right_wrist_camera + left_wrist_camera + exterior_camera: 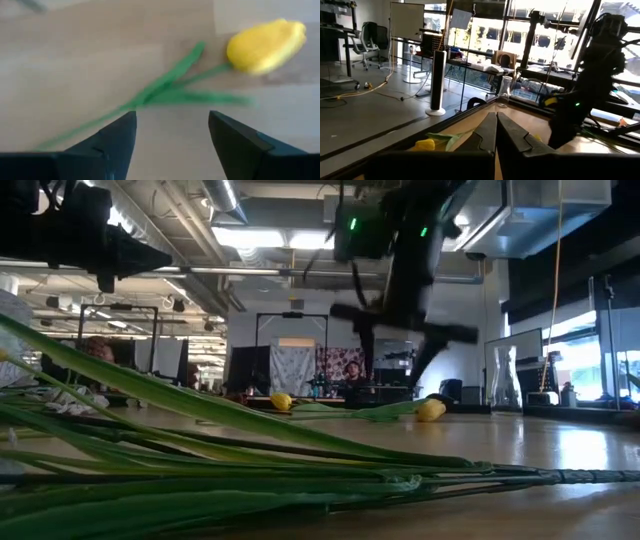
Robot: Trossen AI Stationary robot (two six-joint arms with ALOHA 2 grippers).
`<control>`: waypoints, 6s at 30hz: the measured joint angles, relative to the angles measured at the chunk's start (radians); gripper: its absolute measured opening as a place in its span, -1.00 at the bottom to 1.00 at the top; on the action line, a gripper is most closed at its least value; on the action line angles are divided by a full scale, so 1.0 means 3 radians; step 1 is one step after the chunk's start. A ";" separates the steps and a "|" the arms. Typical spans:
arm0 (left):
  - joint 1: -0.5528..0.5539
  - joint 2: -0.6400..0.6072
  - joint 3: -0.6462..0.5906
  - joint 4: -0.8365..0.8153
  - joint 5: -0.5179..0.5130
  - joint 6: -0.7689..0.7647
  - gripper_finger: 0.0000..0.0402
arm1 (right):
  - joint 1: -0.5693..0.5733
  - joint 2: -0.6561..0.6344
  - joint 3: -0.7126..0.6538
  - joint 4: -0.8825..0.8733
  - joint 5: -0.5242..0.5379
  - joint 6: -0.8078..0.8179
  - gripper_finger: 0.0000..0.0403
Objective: Sort flowers into vase by color
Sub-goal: Put the center yellow tulip into the glass vase, then put the top yellow tulip into the glass vase
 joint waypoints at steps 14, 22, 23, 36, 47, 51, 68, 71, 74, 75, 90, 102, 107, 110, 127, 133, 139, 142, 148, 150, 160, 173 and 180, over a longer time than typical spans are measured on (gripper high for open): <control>-0.0001 0.0000 0.0000 0.0001 0.0000 0.0000 -1.00 | -0.0375 0.0293 0.0003 0.0009 -0.0550 0.0105 -0.21; -0.0001 0.0000 0.0000 0.0002 0.0000 0.0000 -1.00 | -0.0437 0.0294 0.0003 0.0036 -0.0485 0.0013 -0.80; 0.0000 0.0000 0.0000 0.0002 -0.0001 0.0000 -1.00 | -0.0436 0.0294 0.0003 0.0023 -0.0471 0.0005 -0.88; 0.0000 0.0000 0.0000 0.0002 0.0000 0.0000 -1.00 | -0.0433 -0.0330 0.0001 0.0061 0.0433 -0.0737 -0.96; 0.0000 0.0000 0.0000 0.0002 -0.0001 0.0000 -1.00 | -0.0546 -0.1541 0.0003 0.0139 0.2072 -0.2594 -0.99; 0.0000 0.0000 0.0000 0.0002 0.0000 0.0000 -1.00 | -0.0694 -0.1938 0.0004 0.0297 0.2838 -0.3519 -0.99; -0.0001 0.0000 0.0000 0.0002 0.0000 0.0000 -1.00 | -0.2136 -0.2425 -0.0378 0.1871 0.2619 -0.5647 -1.00; 0.0000 0.0000 0.0000 0.0002 0.0000 0.0000 -1.00 | -0.2302 -0.2427 -0.0557 0.2290 0.2301 -0.5784 -1.00; 0.0000 0.0000 0.0000 0.0002 0.0000 0.0000 -1.00 | -0.2441 -0.2427 -0.0689 0.2570 0.2057 -0.5832 -1.00; 0.0000 0.0000 0.0000 0.0002 0.0000 0.0000 -1.00 | -0.2474 -0.2427 -0.0710 0.2583 0.2029 -0.5825 -1.00; -0.0001 0.0000 0.0000 0.0003 0.0000 0.0000 -1.00 | -0.2369 -0.2705 -0.1028 0.2440 0.2197 -0.5566 -1.00; 0.0000 0.0000 0.0000 0.0002 0.0000 0.0000 -1.00 | -0.2372 -0.2740 -0.1655 0.2365 0.2194 -0.5238 -0.99; 0.0000 0.0000 0.0000 0.0002 0.0000 0.0000 -1.00 | -0.2374 -0.2740 -0.1690 0.2144 0.2132 -0.5232 -0.74; 0.0000 0.0000 0.0000 0.0002 0.0000 0.0000 -1.00 | -0.2374 -0.2740 -0.1690 0.1965 0.2083 -0.5183 -0.48; -0.0001 0.0000 0.0000 0.0002 -0.0001 0.0000 -1.00 | -0.2239 -0.3009 -0.0824 0.0307 0.1102 -0.5449 0.20; -0.0001 0.0000 0.0000 0.0002 0.0000 0.0000 -1.00 | -0.1444 -0.3005 -0.0684 0.0231 0.0760 -0.5858 0.21; 0.0000 0.0000 0.0000 0.0002 0.0000 0.0000 -1.00 | -0.0681 -0.2836 -0.0683 0.0638 0.0242 -0.6079 0.21; 0.0000 0.0000 0.0000 0.0002 -0.0001 0.0000 -1.00 | -0.0446 -0.2591 -0.0680 0.0898 0.0037 -0.6101 0.21; -0.0001 -0.0001 0.0000 0.0002 -0.0001 0.0000 -1.00 | -0.0342 -0.1878 -0.0579 0.1260 -0.0217 -0.6126 0.21; 0.0000 0.0000 0.0000 0.0002 0.0000 0.0000 -1.00 | -0.0370 -0.1617 -0.0452 0.1268 -0.0247 -0.6167 0.21; 0.0000 -0.0001 -0.0001 0.0001 0.0000 0.0000 -1.00 | -0.0762 -0.0430 0.0190 0.1143 -0.0529 -0.6564 0.21; -0.0001 -0.0001 -0.0001 0.0000 -0.0001 0.0000 -1.00 | -0.1582 0.0365 0.0337 0.1070 -0.0573 -0.7274 -0.14; -0.0001 -0.0001 -0.0001 0.0002 0.0000 0.0000 -1.00 | -0.1887 0.0605 0.0337 0.0763 -0.0599 -0.7514 -0.45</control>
